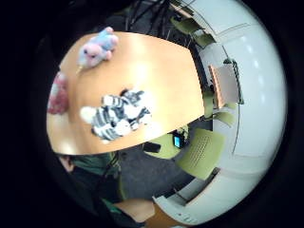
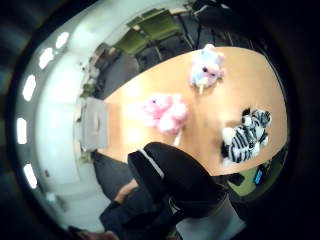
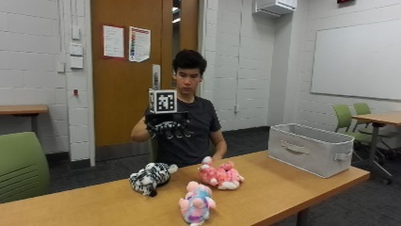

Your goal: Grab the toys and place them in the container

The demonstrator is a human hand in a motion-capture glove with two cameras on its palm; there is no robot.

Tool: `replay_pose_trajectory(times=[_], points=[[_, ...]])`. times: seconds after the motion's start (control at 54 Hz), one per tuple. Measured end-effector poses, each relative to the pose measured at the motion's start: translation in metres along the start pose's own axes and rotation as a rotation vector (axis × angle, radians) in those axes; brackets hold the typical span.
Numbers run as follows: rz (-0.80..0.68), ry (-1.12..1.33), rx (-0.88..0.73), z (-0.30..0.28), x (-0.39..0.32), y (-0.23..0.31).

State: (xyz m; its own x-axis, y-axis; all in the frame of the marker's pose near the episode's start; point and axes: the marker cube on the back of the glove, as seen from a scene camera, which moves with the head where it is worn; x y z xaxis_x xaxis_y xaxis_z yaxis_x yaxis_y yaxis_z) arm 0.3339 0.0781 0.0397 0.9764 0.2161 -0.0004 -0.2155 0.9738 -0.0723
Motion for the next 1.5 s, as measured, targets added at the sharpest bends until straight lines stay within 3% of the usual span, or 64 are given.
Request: replay_pose_trajectory(times=[0.093,0.185,0.426,0.686,1.075,1.204,1.353,1.501], points=[[0.091,-0.005,0.046,0.023,0.024,-0.009],[0.0,-0.007,-0.05,0.046,0.046,-0.004],[0.075,0.007,-0.158,0.122,0.071,0.008],[0.062,0.07,-0.311,0.143,0.075,0.019],[0.089,0.015,-0.142,0.14,0.068,0.025],[0.084,0.049,-0.12,0.106,0.062,0.016],[0.054,0.064,-0.004,-0.005,0.033,-0.006],[0.125,0.026,0.052,-0.093,-0.021,-0.005]])
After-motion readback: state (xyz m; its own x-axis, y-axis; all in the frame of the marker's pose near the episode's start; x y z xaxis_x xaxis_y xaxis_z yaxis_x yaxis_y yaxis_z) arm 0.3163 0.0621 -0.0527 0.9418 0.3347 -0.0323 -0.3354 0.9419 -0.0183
